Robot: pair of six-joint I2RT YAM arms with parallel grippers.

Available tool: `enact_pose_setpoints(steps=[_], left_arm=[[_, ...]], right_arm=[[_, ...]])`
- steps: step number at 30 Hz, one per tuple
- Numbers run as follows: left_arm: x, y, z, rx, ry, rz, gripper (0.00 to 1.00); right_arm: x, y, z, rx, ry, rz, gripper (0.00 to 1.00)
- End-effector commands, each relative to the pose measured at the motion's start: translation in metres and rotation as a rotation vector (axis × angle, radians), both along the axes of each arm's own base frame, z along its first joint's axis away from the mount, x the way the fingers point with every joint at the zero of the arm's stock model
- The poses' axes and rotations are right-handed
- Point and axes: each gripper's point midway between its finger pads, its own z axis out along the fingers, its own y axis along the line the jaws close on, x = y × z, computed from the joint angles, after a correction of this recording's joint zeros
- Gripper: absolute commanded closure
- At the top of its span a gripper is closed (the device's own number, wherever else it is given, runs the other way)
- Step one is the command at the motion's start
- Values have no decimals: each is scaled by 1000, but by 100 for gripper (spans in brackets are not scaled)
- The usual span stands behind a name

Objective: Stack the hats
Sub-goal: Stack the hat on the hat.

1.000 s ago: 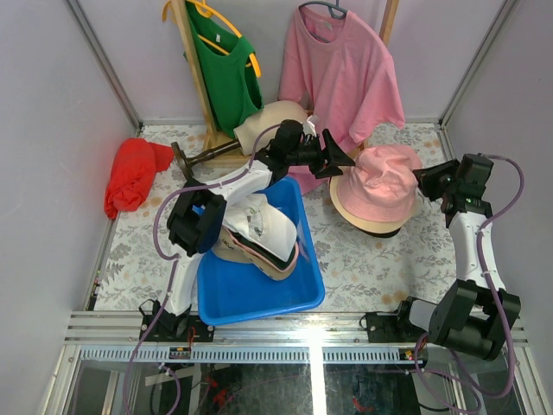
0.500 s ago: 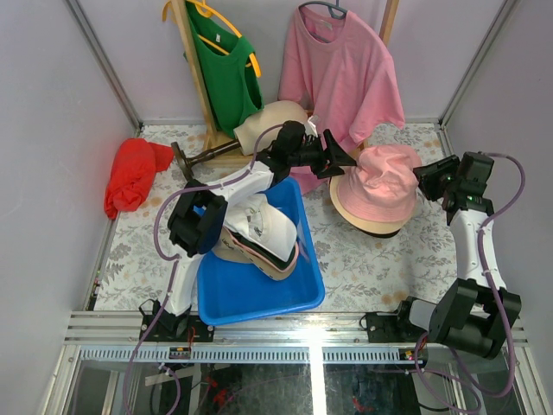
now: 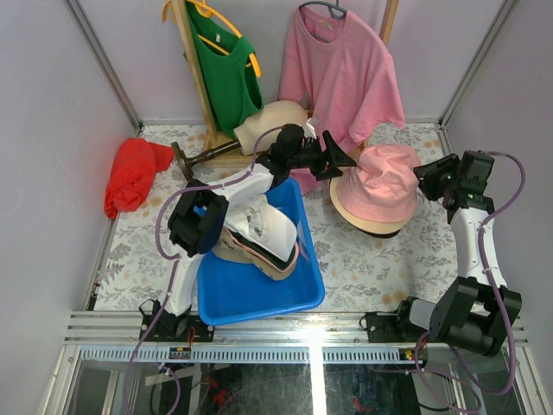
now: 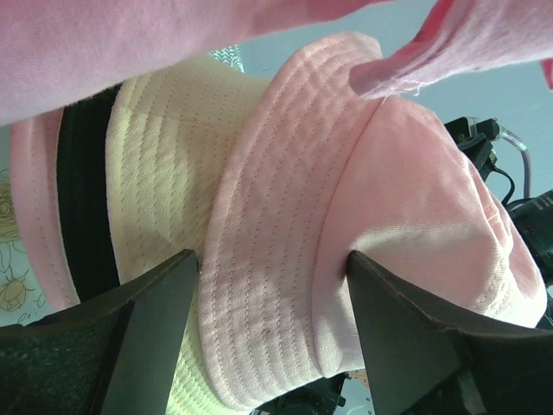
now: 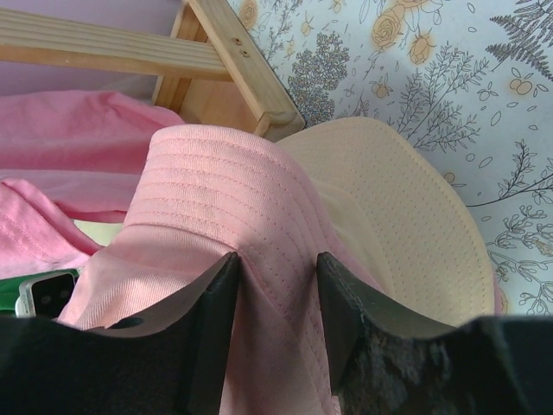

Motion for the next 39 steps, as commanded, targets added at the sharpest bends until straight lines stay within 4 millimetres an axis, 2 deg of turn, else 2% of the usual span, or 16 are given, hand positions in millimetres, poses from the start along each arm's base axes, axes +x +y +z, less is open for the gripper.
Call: enact_pose_setpoints(steps=[1,7,15,20,26,29,39], left_arm=[[2,-5,1,-73,-26,-9,34],[-5,-8,9,-160,-31,-33,55],[-15,-2,11,-196,-27,-45,98],[-15,2,11,-182,-22,-32,100],[-9,19,-8,-47,7,52,100],[-8,24,-11,-5,0,66,100],[-8,21,-14,10,7,46,100]], right_arm=[[6,-2,16,-17,-38,5,53],[7,0,18,-3,-50,7,57],[3,-2,19,-15,-45,-9,60],[-1,-7,21,-40,-38,-31,60],[-5,-21,25,-101,-32,-88,54],[-2,-24,25,-108,-36,-97,52],[11,-17,12,-60,-37,-54,51]])
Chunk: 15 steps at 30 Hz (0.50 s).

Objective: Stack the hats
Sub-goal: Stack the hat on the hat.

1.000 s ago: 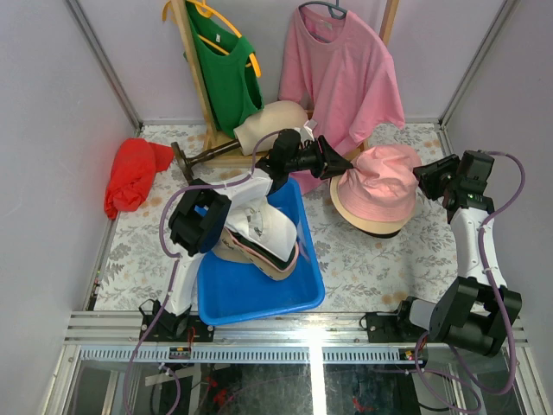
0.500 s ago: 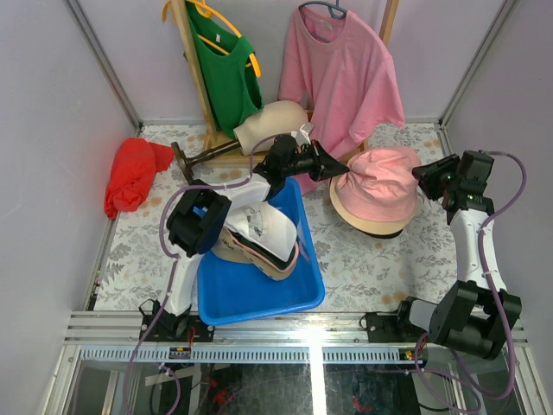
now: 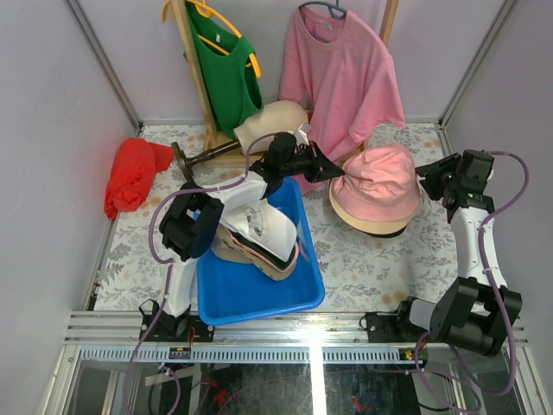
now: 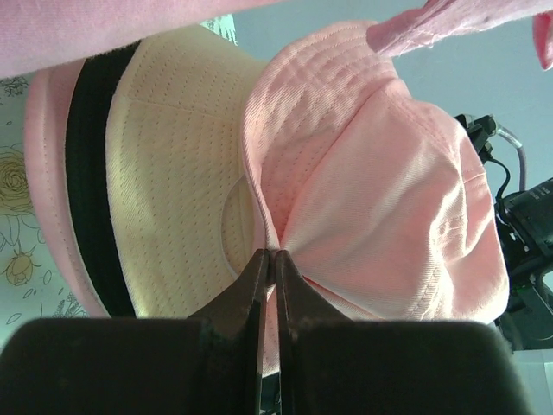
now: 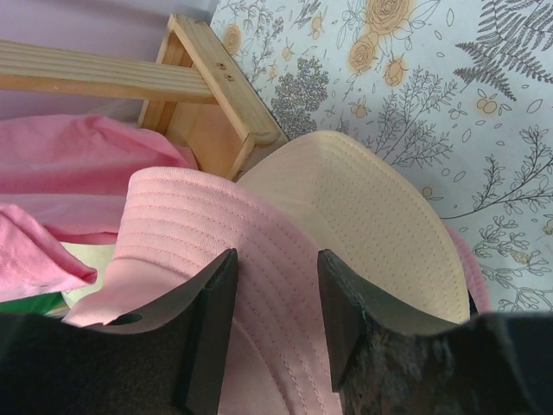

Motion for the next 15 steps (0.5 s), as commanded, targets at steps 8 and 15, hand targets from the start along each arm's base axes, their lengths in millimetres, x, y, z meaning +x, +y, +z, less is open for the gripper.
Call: enact_pose_setpoints(steps=[8,15], left_arm=[[12,3,-8,67,-11,7,100],[21,-2,0,73,-33,5,100]], right_arm=[[23,3,48,-17,-194,52,38],[25,4,50,-39,-177,86,36]])
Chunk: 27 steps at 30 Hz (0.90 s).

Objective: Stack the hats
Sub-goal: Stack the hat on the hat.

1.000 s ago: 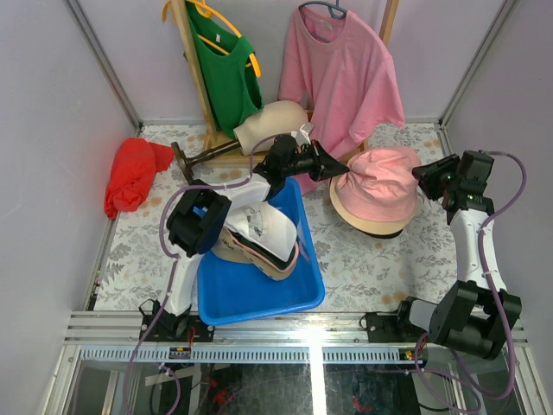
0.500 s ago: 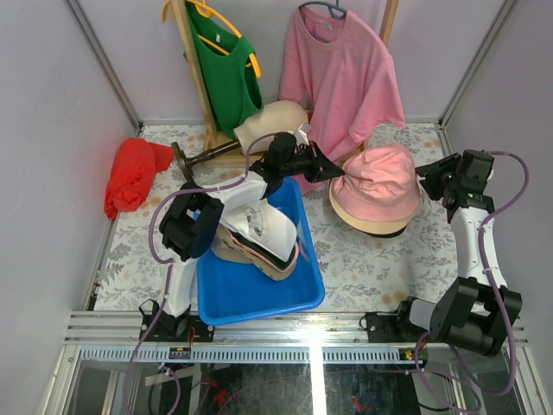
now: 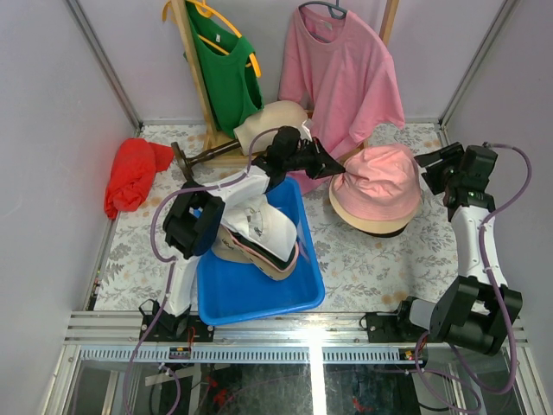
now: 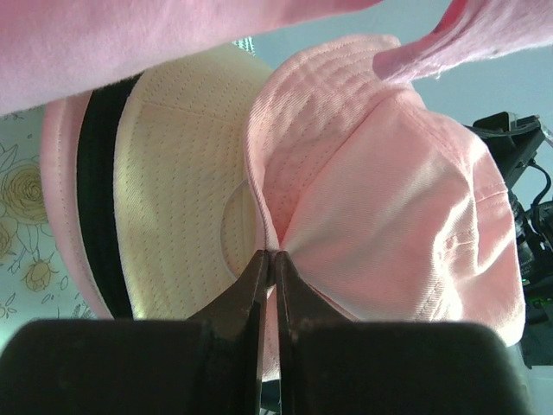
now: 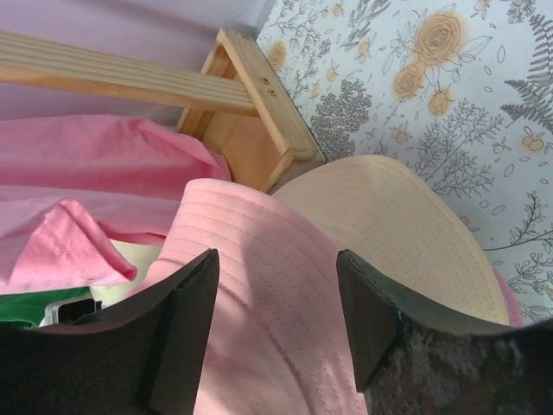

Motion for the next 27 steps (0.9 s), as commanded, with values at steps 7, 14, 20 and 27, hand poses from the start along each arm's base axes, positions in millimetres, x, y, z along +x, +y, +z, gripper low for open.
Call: enact_pose_setpoints(steps=[7,14,20,27], left_arm=[[13,-10,8,19,-57,-18,100],[7,-15,6,31,-69,-38,100],[5,-8,-1,68,-63,-10,100],[6,9,-19,162,-25,67,100]], right_arm=[[18,16,9,42,-43,131,34],[13,19,-11,58,8,137,56],[8,12,-21,42,51,95,100],[-6,0,-31,-19,113,34,100]])
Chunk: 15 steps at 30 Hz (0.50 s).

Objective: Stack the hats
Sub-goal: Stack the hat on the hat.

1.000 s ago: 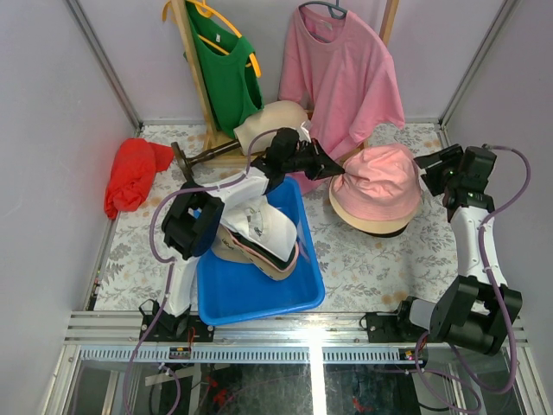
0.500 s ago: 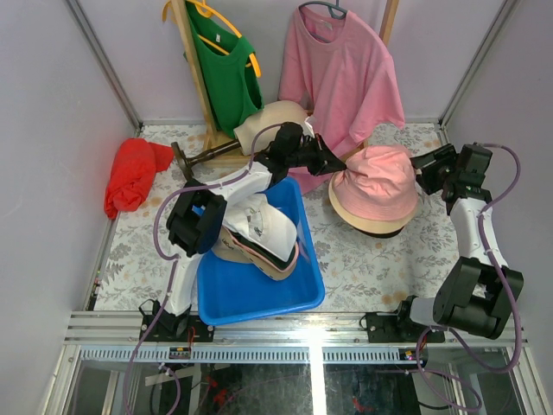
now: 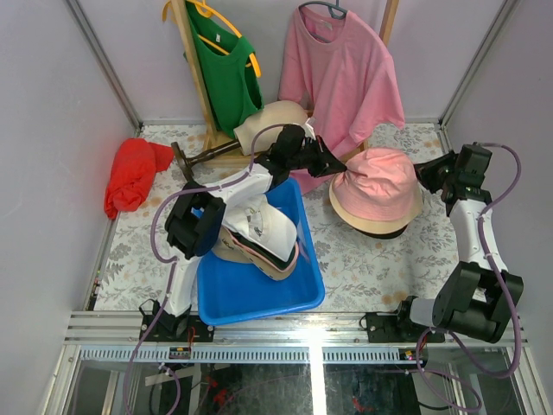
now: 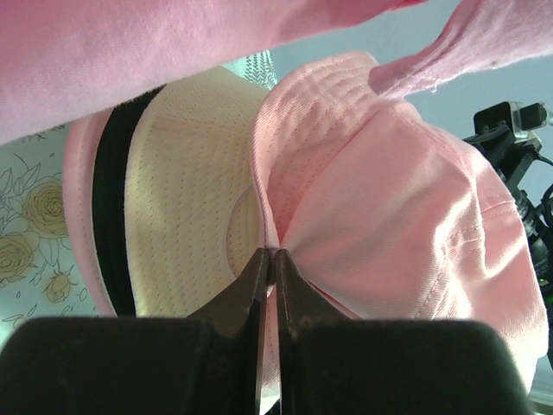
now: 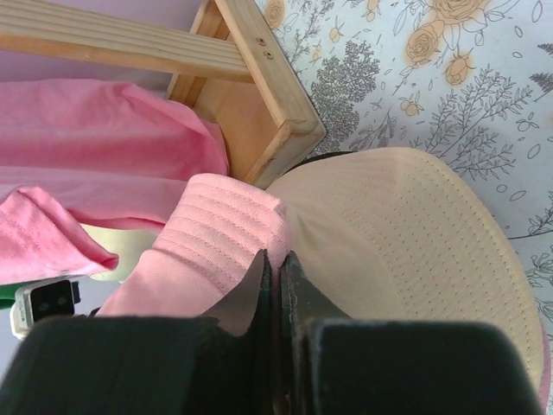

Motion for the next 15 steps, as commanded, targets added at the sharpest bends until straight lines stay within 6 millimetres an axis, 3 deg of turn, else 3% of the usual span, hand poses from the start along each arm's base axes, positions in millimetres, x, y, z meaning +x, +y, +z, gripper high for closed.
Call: enact_pose_setpoints(steps=[1,10,15], left_arm=[[-3,17,-20,116,30,56,100],[-14,39,-53,262,84,99,100],[-25,40,-66,300,104,86,100]], right_arm=[[-16,-13,-15,-68,74,-54,100],[-31,-9,-58,-54,159,-48,100],[-38,-7,-74,-48,195,-40,100]])
